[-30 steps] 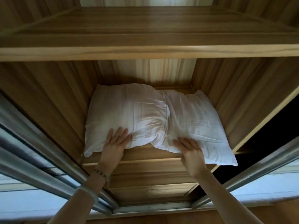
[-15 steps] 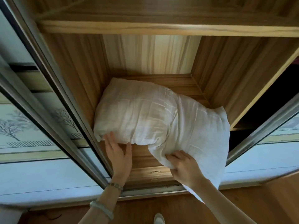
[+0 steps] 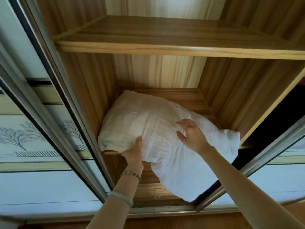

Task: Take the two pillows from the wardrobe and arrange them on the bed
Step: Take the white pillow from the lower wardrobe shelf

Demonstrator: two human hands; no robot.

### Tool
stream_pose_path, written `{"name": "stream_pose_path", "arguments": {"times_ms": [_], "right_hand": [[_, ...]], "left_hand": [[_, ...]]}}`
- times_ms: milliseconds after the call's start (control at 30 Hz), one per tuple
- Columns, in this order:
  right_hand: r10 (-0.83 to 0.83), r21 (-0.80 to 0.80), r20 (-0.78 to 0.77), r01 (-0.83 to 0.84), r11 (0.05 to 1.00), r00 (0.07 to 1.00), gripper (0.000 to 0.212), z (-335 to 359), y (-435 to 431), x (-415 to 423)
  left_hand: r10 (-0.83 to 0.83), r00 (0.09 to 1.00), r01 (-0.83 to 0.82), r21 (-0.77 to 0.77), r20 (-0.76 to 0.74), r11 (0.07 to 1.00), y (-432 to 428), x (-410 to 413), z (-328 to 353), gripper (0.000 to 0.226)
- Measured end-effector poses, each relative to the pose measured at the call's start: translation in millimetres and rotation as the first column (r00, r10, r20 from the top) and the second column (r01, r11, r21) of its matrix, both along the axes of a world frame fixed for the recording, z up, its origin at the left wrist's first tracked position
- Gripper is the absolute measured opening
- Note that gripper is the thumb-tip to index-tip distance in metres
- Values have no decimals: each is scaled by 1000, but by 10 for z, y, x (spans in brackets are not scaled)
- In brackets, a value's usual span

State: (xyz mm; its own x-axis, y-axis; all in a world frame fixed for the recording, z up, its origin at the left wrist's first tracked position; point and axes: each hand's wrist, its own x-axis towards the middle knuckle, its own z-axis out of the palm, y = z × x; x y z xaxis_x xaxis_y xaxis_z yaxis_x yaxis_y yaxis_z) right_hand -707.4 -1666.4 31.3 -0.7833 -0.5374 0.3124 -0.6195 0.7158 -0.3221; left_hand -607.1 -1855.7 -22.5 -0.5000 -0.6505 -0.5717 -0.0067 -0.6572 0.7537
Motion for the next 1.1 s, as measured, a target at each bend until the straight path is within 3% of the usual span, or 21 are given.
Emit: {"name": "stream_pose_path", "arguments": {"times_ms": [167, 300, 433, 600, 700, 867, 1000, 1100], "right_hand": [[52, -49, 31, -51, 998, 998, 33, 106, -206, -440], [-117, -126, 293, 160, 979, 949, 56, 62, -235, -797], [-208, -118, 464, 293, 949, 861, 66, 19, -223, -1121], [-32, -341, 698, 372, 863, 715, 54, 24, -171, -1245], [92, -388, 822, 433, 813, 562, 49, 2, -117, -1215], [192, -377, 893, 444, 813, 407, 69, 13, -20, -1123], [211, -408, 885, 471, 782, 415, 63, 108, 281, -884], [312, -502, 856, 514, 696, 412, 36, 200, 469, -579]], "left_hand": [[-114, 992, 107, -127, -52, 986, -156, 100, -189, 64], [-214, 973, 172, -349, -86, 921, -369, 322, -311, 38], [-296, 951, 231, -435, -88, 871, -487, 419, -277, 33], [-335, 939, 267, -455, -74, 849, -624, 418, -213, 29], [-338, 939, 270, -484, -58, 833, -648, 450, -167, 42], [-277, 952, 204, -407, -128, 890, -637, 463, -139, 66], [-192, 977, 149, -343, -95, 927, -664, 408, -86, 89], [-177, 978, 135, -325, -106, 936, -653, 313, -15, 107]]}}
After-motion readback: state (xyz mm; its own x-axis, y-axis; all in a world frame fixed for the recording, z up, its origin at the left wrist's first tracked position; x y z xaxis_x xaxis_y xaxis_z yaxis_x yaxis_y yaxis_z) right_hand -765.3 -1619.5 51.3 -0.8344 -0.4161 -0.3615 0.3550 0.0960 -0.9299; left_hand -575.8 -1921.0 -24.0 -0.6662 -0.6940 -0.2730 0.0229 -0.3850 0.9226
